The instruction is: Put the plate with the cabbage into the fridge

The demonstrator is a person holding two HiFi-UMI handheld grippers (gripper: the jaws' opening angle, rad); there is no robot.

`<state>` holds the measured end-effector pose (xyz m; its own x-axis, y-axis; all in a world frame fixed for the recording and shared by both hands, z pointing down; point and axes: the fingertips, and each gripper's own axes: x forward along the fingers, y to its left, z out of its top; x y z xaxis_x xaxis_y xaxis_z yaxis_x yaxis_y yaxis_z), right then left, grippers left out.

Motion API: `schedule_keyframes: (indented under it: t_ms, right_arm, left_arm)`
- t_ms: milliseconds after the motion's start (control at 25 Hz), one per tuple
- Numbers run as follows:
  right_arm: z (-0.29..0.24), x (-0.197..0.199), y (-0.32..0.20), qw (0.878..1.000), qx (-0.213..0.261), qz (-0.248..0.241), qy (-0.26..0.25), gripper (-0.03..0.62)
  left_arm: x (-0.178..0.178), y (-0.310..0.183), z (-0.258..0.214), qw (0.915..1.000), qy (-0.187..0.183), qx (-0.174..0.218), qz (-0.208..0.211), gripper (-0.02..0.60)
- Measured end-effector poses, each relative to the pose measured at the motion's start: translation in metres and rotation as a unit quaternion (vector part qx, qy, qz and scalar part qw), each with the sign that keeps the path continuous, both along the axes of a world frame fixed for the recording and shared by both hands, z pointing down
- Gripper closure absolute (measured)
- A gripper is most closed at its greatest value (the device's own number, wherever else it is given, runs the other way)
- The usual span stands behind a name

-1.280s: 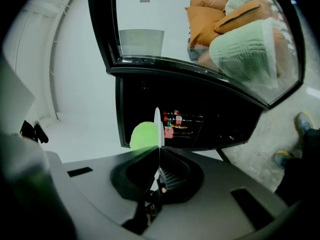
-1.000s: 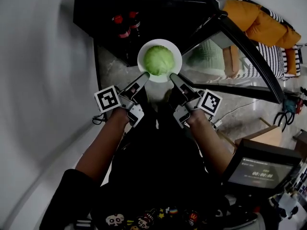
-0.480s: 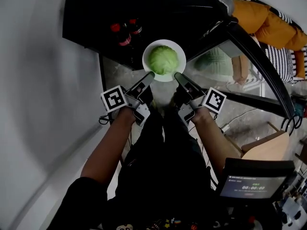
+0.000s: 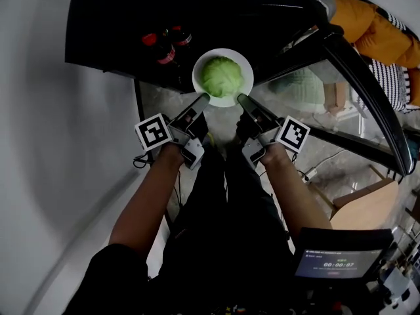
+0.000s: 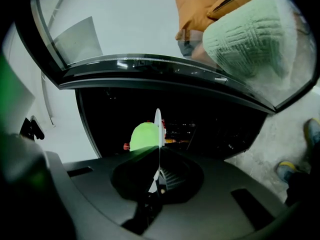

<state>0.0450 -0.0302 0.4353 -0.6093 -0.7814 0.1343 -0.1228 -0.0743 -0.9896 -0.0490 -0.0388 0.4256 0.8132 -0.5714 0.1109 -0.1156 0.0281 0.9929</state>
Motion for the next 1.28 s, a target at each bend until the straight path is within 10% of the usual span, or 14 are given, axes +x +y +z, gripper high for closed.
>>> schedule_keyframes:
  t_ms: [1280]
  right_arm:
    - [-0.003, 0.002, -0.005, 1.000, -0.023, -0.003, -0.017, 0.580]
  left_arm:
    - [0.002, -0.002, -0.008, 0.9992, -0.016, -0.014, -0.033, 0.571]
